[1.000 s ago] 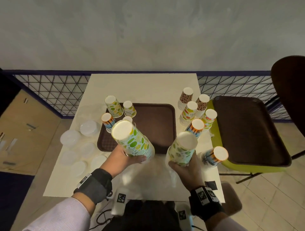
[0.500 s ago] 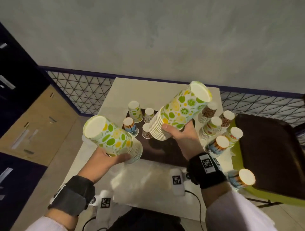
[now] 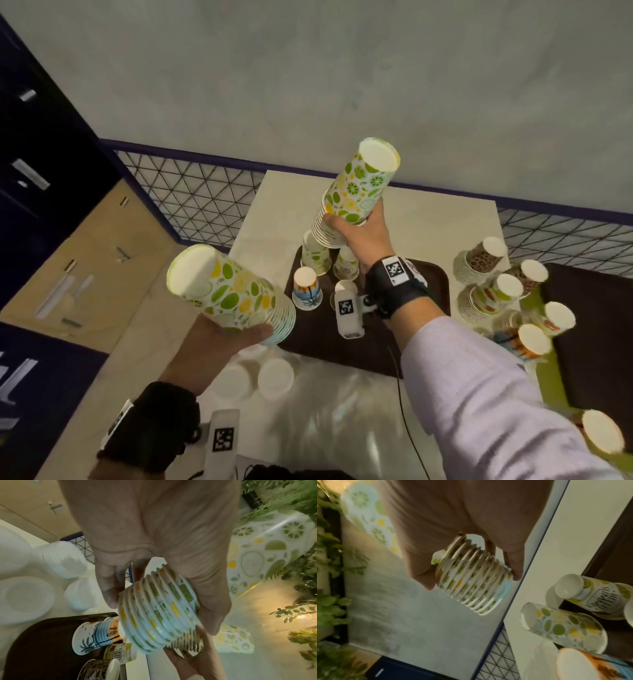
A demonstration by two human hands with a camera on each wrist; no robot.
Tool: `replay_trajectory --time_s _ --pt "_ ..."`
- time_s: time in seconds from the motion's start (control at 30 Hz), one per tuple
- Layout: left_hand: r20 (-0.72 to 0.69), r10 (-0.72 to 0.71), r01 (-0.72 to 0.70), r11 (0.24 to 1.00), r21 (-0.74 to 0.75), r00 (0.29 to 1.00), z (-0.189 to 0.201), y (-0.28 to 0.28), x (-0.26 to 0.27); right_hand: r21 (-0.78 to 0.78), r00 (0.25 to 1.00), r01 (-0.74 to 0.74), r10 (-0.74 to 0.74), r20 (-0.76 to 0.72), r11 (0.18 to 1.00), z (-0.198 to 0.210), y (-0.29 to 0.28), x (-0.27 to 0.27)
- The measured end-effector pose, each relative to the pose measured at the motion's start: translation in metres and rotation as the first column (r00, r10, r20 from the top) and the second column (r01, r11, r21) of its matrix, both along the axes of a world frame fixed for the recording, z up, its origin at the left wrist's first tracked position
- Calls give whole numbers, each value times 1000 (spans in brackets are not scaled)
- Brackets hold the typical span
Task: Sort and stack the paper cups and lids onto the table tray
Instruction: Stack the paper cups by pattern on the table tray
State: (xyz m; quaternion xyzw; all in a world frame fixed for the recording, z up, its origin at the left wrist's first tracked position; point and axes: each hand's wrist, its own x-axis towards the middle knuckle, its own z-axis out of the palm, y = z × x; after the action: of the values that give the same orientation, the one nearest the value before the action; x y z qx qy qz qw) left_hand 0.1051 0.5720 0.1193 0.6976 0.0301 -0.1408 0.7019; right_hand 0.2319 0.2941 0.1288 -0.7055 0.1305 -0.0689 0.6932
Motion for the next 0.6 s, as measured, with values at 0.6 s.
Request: replay_trajectory --time_s 0.6 --pt "-31 -17 17 1000 7 999 -6 -1 29 -339 982 -112 50 -184 934 -102 39 71"
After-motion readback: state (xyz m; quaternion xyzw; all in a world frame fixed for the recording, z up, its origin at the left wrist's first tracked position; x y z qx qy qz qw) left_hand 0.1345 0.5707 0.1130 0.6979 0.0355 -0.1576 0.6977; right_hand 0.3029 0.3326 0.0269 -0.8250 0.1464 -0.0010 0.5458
